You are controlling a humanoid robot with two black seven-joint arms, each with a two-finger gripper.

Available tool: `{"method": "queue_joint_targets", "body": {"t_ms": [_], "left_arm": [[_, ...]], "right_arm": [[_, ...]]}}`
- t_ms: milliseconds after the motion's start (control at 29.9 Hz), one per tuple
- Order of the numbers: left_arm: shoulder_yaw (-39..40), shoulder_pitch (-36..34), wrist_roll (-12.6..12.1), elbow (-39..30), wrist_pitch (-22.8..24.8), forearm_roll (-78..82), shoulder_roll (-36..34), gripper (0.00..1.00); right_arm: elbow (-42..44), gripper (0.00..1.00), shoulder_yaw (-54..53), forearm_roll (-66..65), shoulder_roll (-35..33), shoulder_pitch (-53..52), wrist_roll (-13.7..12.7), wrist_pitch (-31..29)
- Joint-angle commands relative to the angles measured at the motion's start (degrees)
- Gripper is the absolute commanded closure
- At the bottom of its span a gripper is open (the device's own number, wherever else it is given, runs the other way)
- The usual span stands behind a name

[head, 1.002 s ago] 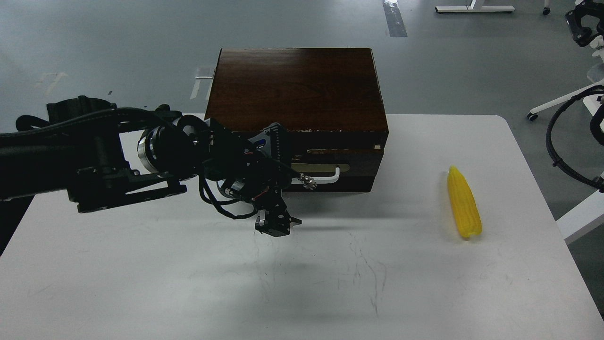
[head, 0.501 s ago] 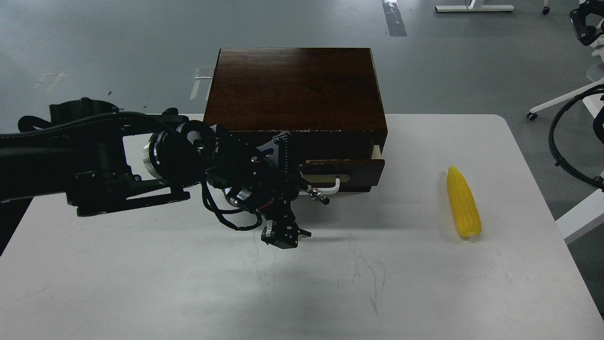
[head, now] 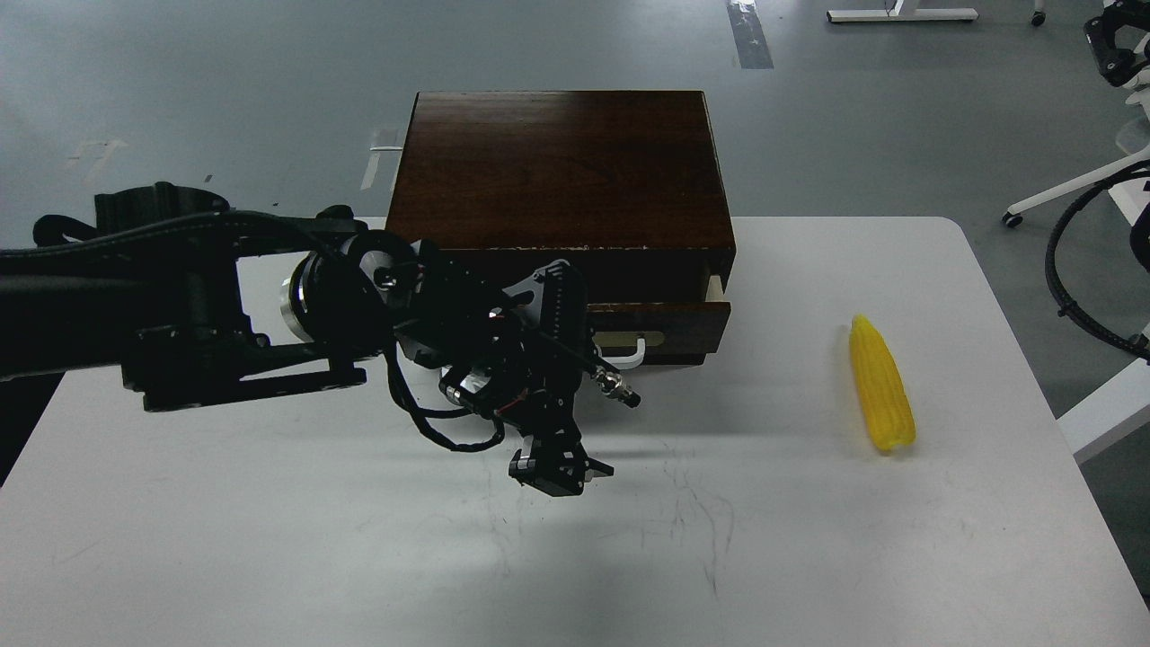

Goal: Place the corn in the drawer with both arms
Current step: 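Pull the drawer handle toward the robot with the left gripper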

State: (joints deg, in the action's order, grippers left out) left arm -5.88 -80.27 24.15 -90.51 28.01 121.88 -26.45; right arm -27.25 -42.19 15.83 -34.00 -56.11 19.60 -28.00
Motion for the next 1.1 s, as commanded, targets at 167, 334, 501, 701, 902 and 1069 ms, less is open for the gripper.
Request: {"method": "queue_joint_targets", "body": {"t_ms": [167,334,501,701,902,1069], "left_arm": [[-0.01,-1.03,-0.25,3.15,-0.01,-0.15,-1.77,0.03],[-0.09,-1.03,-0.25,4.81,-0.01,-0.15,-2.03,0.03],[-0.44,-0.33,-0.25,5.0,-0.01,0.11,-2.12,0.03],[-0.53,0.99,-0.25,5.0,-0.01,0.29,-1.94,0.03],[-0.62,1.7,-0.25,4.91,-0.01,0.46,-2.03,0.03],[-0.62,3.01,-0.34,5.0,-0.01,0.55,-2.12,0.03]], "right_arm": [[0.0,0.0,-0.09,-0.01,-0.45,-0.05,0.0,0.0],[0.0,0.0,-0.09,-0.01,-0.45,-0.05,0.0,0.0],[0.0,0.0,-0.08,-0.01,-0.45,-0.05,0.0,0.0],[0.09,0.0,-0.09,-0.01,-0.54,-0.05,0.0,0.0],[0.09,0.0,-0.09,-0.01,-0.54,-0.05,0.0,0.0],[0.0,0.0,-0.09,-0.01,-0.54,-0.05,0.0,0.0]]}}
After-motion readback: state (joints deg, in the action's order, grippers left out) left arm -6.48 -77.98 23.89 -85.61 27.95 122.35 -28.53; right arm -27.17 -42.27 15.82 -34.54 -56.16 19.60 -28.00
